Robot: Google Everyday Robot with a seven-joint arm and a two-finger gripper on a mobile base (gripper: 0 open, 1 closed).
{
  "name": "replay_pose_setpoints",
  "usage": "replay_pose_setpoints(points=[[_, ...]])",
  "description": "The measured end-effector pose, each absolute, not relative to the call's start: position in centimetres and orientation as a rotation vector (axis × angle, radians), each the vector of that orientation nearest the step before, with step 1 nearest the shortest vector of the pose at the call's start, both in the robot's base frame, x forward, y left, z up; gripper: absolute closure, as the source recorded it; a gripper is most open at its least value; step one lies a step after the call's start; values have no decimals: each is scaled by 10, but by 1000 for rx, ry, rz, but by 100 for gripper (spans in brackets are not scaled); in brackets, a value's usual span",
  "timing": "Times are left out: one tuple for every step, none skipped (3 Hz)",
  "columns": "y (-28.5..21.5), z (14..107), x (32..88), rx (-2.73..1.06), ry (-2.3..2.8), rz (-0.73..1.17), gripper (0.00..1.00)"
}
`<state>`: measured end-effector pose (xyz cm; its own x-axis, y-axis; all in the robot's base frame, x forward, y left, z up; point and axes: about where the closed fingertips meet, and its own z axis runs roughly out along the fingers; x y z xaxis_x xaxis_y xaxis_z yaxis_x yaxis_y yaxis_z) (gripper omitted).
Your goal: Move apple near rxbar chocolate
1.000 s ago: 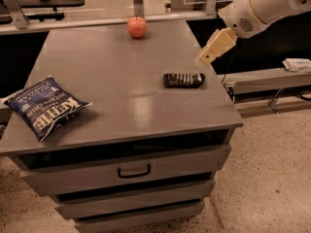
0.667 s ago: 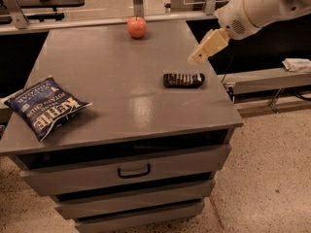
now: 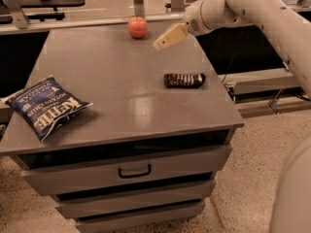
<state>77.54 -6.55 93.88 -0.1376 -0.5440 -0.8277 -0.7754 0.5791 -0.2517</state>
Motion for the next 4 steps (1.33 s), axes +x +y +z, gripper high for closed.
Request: replay_pose_setpoints(points=[[-34, 923, 826, -998, 1792, 345, 0], [-13, 908, 864, -940, 1779, 360, 0], [-1, 893, 897, -896, 1777, 357, 0], [14, 884, 919, -866, 1777, 375, 0]])
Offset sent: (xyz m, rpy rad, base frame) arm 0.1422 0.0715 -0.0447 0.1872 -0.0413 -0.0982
